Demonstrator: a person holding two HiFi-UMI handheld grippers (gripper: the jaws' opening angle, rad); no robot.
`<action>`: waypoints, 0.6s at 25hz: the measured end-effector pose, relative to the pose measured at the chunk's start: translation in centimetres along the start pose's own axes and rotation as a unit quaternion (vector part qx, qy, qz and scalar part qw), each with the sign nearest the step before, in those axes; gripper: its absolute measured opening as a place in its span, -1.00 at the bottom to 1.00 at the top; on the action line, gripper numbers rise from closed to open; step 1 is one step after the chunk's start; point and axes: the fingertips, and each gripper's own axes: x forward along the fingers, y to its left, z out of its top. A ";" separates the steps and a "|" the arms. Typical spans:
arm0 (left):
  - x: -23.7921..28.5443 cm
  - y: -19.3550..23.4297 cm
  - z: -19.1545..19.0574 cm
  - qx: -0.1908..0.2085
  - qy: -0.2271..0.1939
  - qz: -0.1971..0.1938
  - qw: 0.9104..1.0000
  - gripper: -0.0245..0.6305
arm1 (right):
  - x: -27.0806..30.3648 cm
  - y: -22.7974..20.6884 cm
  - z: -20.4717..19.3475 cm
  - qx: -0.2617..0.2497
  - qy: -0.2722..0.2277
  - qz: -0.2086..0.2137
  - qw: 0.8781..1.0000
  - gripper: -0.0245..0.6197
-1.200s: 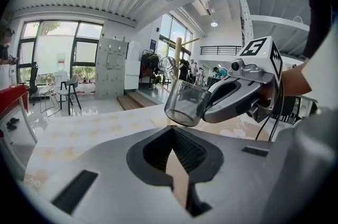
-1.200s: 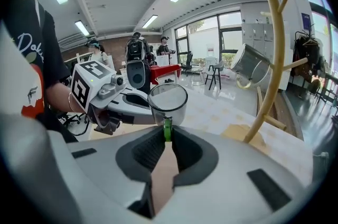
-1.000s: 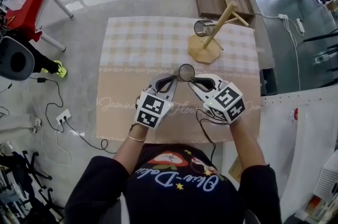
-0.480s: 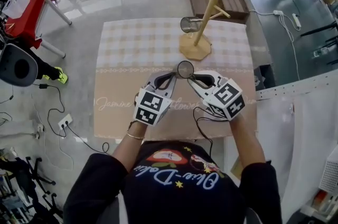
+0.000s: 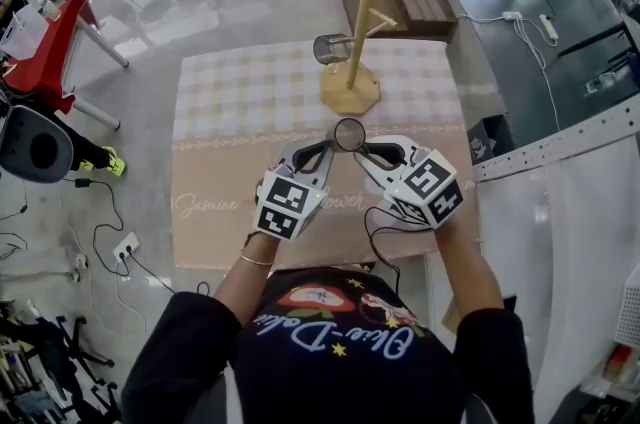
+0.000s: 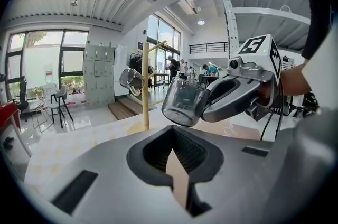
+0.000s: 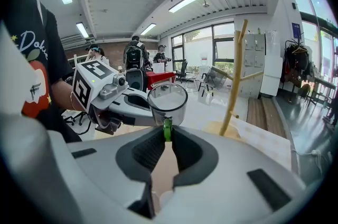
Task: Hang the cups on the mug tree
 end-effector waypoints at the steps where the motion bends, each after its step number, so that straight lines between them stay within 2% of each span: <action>1: 0.2 -0.2 0.3 0.002 -0.001 -0.001 1.000 -0.92 | -0.3 -0.3 0.0 -0.001 -0.001 -0.002 1.000 -0.78; 15: 1.9 -5.4 1.6 0.033 -0.008 -0.013 0.999 -0.92 | -5.0 -0.7 -1.8 -0.016 -0.020 -0.017 1.000 -0.78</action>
